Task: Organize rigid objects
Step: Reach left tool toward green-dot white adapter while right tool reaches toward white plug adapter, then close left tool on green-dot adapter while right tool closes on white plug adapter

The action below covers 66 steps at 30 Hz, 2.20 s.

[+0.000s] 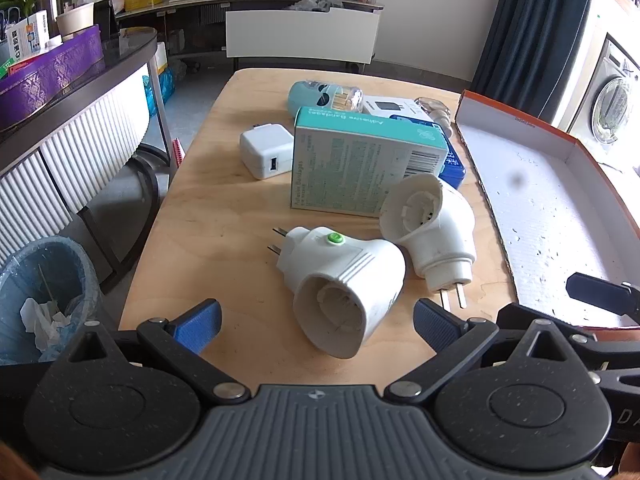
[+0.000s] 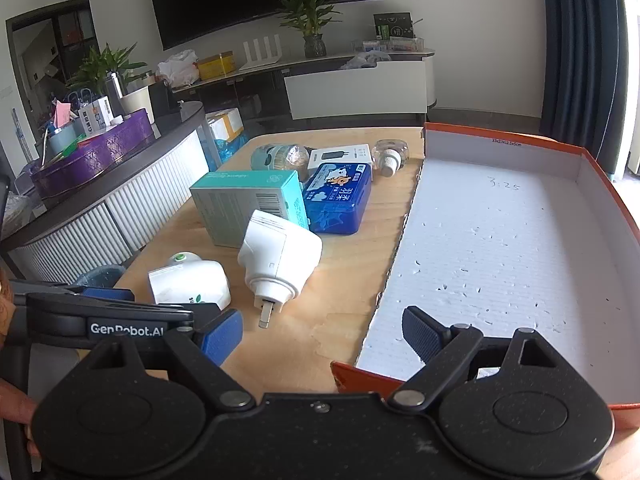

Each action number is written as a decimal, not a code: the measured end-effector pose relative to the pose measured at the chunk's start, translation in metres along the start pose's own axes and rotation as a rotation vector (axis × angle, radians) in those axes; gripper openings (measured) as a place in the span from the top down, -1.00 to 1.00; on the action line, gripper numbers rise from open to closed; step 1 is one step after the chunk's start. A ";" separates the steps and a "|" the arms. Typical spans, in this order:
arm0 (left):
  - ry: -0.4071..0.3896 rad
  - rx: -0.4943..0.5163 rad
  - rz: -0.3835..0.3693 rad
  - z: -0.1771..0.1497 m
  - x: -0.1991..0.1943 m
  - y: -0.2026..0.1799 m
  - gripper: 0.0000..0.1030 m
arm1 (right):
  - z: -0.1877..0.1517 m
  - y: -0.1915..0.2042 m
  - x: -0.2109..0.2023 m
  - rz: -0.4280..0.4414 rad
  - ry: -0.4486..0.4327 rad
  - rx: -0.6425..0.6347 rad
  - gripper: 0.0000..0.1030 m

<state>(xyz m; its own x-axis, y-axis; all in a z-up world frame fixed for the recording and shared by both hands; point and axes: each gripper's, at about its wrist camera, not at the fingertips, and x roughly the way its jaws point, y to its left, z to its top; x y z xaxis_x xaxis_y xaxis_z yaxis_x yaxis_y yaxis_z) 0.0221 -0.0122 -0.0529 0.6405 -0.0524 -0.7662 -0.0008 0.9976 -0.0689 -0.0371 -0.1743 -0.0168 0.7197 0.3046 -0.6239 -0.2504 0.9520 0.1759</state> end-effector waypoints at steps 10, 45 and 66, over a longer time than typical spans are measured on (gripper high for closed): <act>0.009 0.010 -0.001 0.002 0.007 0.000 -1.00 | 0.002 -0.004 0.007 0.010 0.007 0.012 -0.98; -0.208 -0.139 0.077 0.015 -0.005 0.047 -0.64 | 0.035 0.022 0.084 0.042 0.099 -0.031 -0.98; -0.209 -0.062 -0.030 0.024 -0.020 0.010 -0.64 | 0.051 0.001 0.035 -0.036 0.007 -0.085 -0.45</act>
<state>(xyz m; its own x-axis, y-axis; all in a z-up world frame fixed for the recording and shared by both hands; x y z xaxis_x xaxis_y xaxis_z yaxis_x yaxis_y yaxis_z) 0.0283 -0.0003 -0.0230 0.7863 -0.0649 -0.6144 -0.0229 0.9907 -0.1339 0.0204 -0.1610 0.0002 0.7244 0.2701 -0.6342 -0.2790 0.9562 0.0886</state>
